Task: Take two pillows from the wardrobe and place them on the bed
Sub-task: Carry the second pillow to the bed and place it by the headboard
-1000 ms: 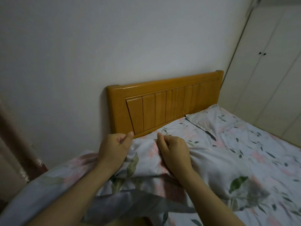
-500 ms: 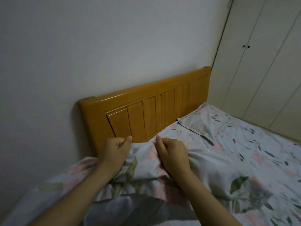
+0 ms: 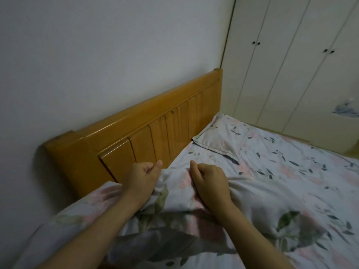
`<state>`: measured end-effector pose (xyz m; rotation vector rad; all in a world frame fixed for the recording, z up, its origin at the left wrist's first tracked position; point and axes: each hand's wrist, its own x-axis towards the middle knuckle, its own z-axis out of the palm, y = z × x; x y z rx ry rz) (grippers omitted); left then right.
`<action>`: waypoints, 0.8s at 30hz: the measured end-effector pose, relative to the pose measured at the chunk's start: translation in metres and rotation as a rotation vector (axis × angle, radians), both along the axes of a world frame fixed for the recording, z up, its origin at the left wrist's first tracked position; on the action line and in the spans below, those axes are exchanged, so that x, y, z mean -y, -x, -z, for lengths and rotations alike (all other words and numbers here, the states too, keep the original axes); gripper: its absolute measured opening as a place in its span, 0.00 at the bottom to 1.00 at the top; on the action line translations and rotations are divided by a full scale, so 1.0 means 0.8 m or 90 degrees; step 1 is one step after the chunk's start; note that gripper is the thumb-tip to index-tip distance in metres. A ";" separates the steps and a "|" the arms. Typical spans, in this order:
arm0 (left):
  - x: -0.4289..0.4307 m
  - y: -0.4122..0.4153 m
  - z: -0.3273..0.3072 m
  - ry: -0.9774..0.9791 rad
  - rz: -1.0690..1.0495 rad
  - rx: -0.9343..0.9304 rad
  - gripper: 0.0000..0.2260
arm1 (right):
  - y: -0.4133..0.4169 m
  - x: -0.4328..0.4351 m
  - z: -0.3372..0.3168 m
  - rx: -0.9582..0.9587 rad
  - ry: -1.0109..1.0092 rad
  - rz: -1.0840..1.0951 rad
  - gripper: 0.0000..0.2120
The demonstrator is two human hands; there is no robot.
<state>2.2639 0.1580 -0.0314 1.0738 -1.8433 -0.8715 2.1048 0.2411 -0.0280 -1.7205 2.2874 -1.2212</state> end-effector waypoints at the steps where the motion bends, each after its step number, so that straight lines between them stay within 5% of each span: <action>1: 0.016 -0.002 0.003 -0.004 0.022 0.003 0.21 | -0.004 0.008 0.002 0.003 -0.003 0.018 0.25; 11: 0.119 0.028 0.037 -0.035 0.258 0.032 0.23 | -0.021 0.045 0.038 0.029 -0.074 0.206 0.26; 24: 0.164 0.137 0.134 -0.066 0.314 0.131 0.24 | 0.066 0.070 0.120 0.086 -0.167 0.295 0.26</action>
